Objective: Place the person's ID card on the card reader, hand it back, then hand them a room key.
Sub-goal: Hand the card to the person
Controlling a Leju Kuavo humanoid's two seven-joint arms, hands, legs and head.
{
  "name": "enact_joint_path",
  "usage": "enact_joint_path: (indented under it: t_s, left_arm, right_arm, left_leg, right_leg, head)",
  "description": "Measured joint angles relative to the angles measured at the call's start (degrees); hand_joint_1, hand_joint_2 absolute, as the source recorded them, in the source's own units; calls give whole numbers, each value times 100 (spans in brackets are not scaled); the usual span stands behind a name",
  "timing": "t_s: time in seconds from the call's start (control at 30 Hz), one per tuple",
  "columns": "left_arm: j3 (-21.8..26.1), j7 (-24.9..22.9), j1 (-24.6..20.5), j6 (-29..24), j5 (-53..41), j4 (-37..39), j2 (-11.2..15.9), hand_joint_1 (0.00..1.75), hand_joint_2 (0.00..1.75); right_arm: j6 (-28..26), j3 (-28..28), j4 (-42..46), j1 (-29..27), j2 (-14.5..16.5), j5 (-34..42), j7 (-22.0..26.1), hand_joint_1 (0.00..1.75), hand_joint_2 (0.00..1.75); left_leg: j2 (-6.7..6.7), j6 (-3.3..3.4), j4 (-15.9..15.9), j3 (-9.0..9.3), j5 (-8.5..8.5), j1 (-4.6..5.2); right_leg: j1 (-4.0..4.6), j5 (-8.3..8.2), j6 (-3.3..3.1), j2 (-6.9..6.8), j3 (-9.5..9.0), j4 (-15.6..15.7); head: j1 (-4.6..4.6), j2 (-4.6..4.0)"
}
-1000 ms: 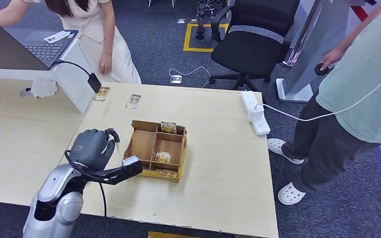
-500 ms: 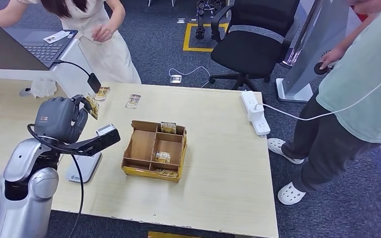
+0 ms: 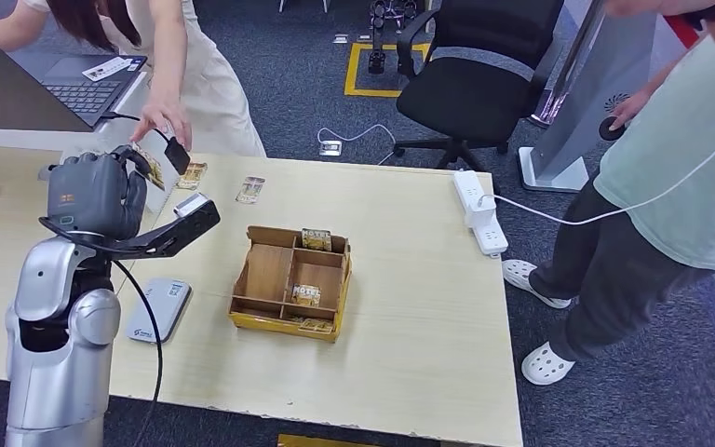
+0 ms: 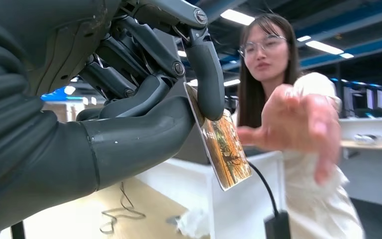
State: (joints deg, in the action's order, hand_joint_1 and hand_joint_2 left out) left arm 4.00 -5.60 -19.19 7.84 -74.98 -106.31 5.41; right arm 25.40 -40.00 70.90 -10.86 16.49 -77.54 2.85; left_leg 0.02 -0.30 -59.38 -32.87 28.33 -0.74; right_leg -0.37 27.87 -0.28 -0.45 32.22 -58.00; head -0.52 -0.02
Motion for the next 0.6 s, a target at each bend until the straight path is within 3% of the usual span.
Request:
enact_joint_path:
  t_s: [0.2,0.53,0.6]
  left_arm:
    - [200,-44,-410,-58,-359,444,-87,175,175]
    - [338,-43,-569,-59,-442,709,-171,175,175]
    - [382,-35,-598,-59,-463,729,-193,163,175]
  right_arm:
    - [6,89,-1,15,-12,-40,40,0,0]
    - [12,114,-16,19,-19,-50,40,0,0]
    - [18,114,-19,18,-19,-54,38,0,0]
  left_leg:
    - [1,-1,0,1,-1,0]
    - [3,0,0,-3,-1,1]
    - [3,0,0,-3,-1,1]
  right_leg:
    - [0,-3,-4,3,1,-2]
    - [0,-2,-4,5,6,-2]
    - [0,-2,-4,6,7,-2]
  head:
    - [-6,0]
    - [-7,0]
    - [-7,0]
